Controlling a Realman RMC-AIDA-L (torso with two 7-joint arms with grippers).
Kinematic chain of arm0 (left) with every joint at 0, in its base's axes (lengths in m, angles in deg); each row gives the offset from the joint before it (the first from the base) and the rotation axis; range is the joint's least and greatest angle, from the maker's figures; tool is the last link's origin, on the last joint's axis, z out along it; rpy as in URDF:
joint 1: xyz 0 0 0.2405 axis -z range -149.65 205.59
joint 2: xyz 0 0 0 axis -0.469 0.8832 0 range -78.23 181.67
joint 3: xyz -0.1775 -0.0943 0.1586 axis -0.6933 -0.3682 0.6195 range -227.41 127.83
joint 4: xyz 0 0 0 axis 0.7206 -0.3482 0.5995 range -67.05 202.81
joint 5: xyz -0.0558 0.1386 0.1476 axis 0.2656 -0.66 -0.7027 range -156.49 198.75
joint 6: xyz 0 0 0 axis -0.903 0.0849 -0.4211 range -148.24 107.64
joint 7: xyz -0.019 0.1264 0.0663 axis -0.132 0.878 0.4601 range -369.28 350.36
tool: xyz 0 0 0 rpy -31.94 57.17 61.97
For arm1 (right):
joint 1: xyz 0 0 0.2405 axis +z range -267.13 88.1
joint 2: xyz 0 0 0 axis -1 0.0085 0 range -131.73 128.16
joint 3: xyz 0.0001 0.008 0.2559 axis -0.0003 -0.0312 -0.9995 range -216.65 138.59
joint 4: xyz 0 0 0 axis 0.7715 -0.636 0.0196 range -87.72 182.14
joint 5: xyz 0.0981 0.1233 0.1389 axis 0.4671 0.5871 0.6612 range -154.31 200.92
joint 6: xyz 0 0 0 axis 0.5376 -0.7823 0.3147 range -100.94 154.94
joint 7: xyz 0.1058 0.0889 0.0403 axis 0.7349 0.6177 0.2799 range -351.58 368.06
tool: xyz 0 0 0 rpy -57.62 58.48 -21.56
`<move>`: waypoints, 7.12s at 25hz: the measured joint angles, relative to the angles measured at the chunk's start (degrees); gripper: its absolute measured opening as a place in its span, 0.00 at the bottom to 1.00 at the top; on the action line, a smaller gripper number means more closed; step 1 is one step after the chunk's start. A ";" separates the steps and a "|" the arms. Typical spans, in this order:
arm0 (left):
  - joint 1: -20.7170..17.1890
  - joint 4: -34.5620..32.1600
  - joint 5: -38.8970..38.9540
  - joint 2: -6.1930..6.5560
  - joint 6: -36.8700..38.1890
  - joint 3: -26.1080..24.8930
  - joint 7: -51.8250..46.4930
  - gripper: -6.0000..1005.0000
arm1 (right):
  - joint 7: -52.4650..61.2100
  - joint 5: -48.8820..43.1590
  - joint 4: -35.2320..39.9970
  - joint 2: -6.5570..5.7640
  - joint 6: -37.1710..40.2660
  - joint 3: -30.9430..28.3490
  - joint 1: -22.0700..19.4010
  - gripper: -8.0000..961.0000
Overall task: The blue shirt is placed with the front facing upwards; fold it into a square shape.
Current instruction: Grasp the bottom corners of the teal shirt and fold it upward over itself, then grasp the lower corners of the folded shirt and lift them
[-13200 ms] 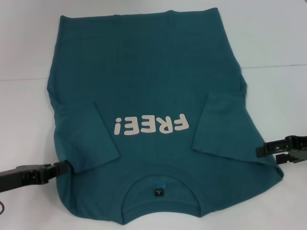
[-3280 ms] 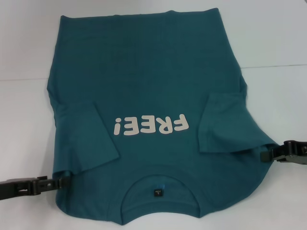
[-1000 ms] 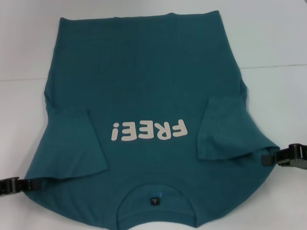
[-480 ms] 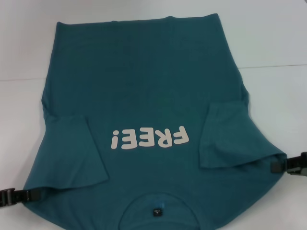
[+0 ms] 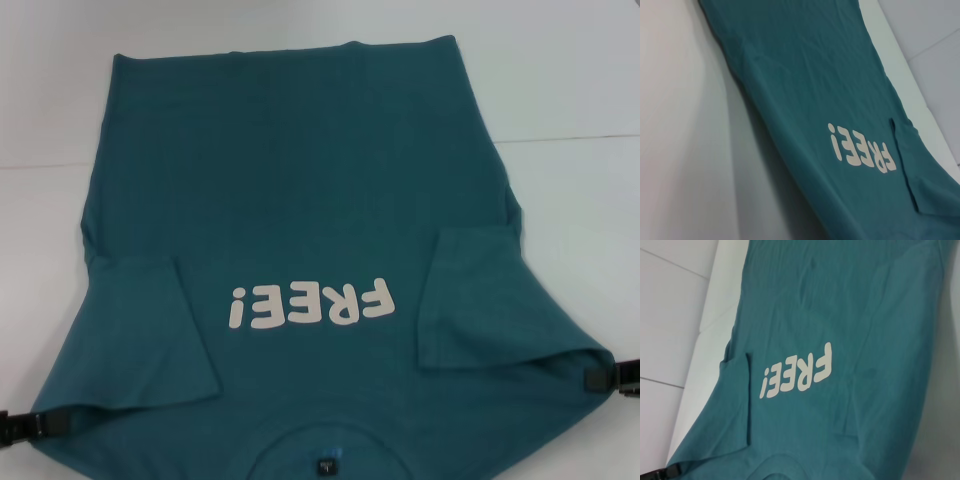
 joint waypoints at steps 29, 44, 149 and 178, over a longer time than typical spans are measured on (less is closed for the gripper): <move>0.68 2.05 0.26 0.67 3.87 -4.02 0.84 0.02 | -0.91 0.70 -0.83 0.62 2.49 -6.42 -0.64 0.05; 8.79 11.44 1.93 3.25 -12.42 -5.40 2.74 0.02 | 0.87 5.13 -3.93 1.27 -10.37 -6.94 6.67 0.05; 18.33 18.15 18.94 -0.57 -55.24 14.64 15.94 0.50 | -11.82 23.54 -6.46 4.94 -46.37 2.33 12.01 0.70; 15.81 17.19 14.47 -2.84 -60.15 25.08 12.95 0.52 | -11.90 23.25 -5.62 5.48 -43.78 3.02 8.52 0.69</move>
